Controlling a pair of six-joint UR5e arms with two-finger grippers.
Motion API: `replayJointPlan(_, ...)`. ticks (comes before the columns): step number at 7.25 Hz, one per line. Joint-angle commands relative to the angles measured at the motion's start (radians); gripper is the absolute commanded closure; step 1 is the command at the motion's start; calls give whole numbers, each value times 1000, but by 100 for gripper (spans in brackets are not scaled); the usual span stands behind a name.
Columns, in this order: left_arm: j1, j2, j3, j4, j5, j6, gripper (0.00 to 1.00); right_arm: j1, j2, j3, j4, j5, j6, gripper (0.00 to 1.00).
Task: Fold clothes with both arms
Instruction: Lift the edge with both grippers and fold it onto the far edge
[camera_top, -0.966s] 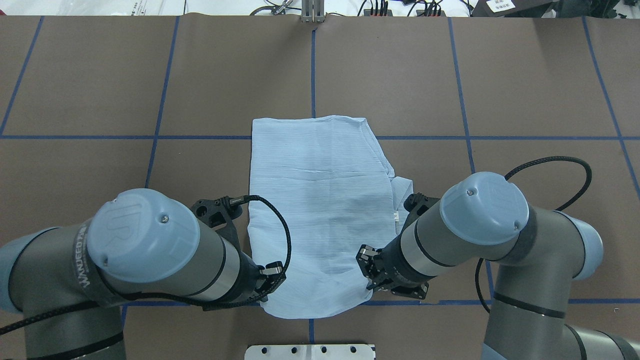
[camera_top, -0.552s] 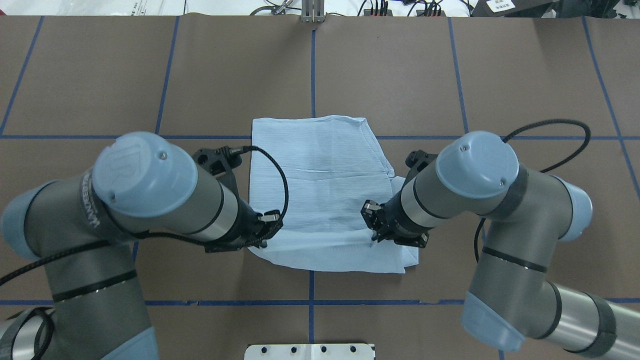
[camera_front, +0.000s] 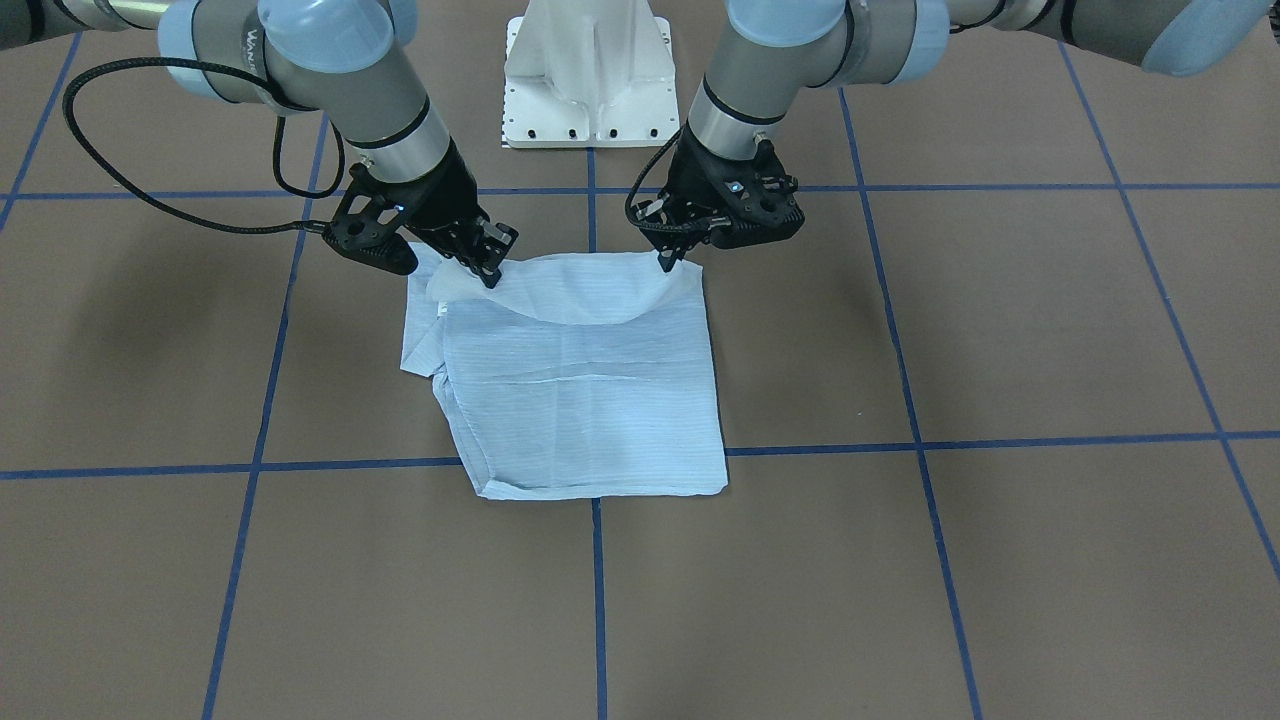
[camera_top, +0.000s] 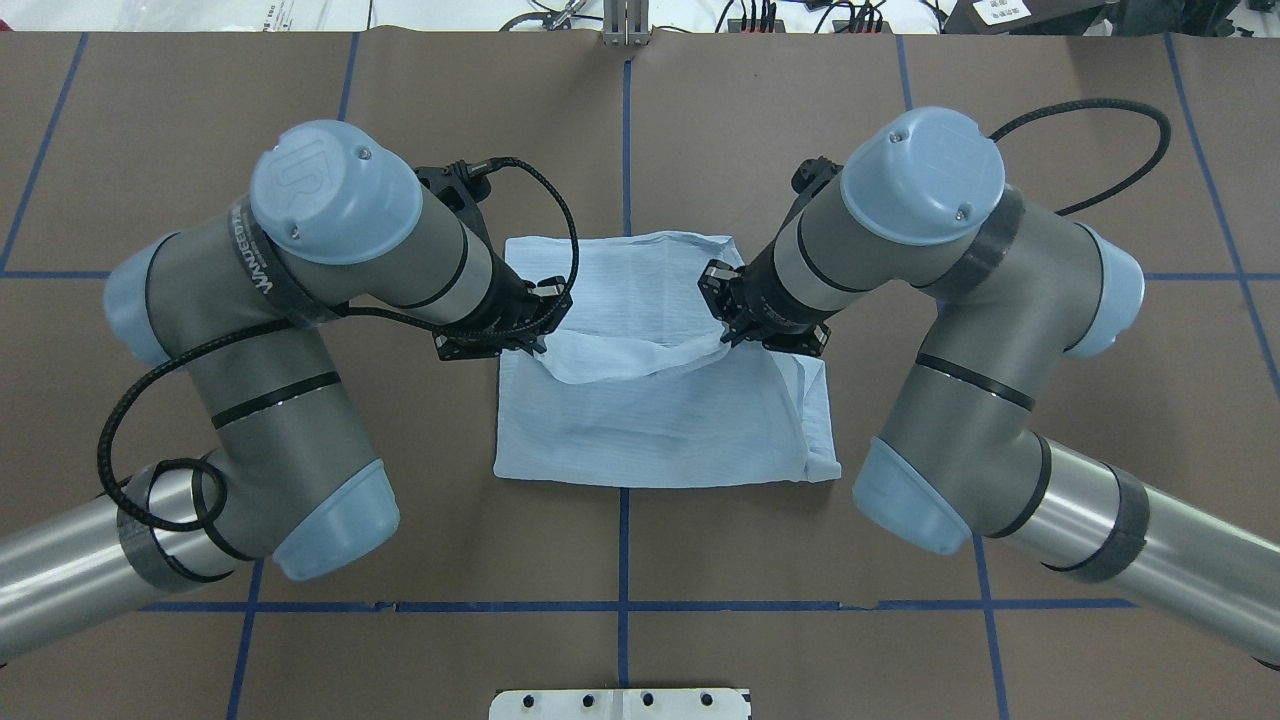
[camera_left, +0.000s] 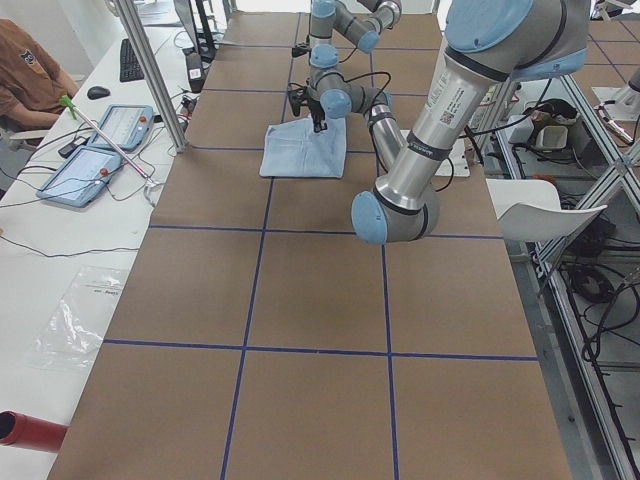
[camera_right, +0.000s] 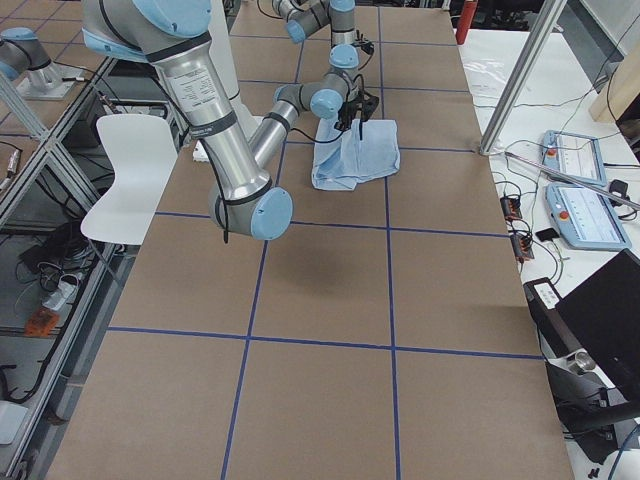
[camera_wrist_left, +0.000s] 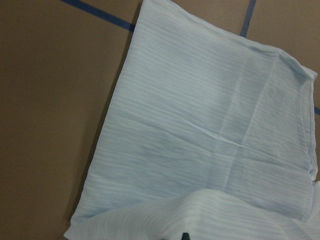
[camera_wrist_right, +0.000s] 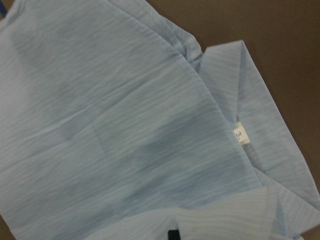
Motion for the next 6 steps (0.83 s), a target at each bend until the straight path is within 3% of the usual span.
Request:
replayJointPlan(1, -60, -10, 86, -71, -19, 35, 100, 10, 76, -94, 3, -82, -45, 100)
replayJointPlan(4, -78, -21, 214, -221, -19, 26, 100, 17, 111, -191, 4, -82, -108, 100)
replayJointPlan(6, -86, -33, 246, -234, -18, 28, 100, 25, 161, -269, 7, -84, -130, 100)
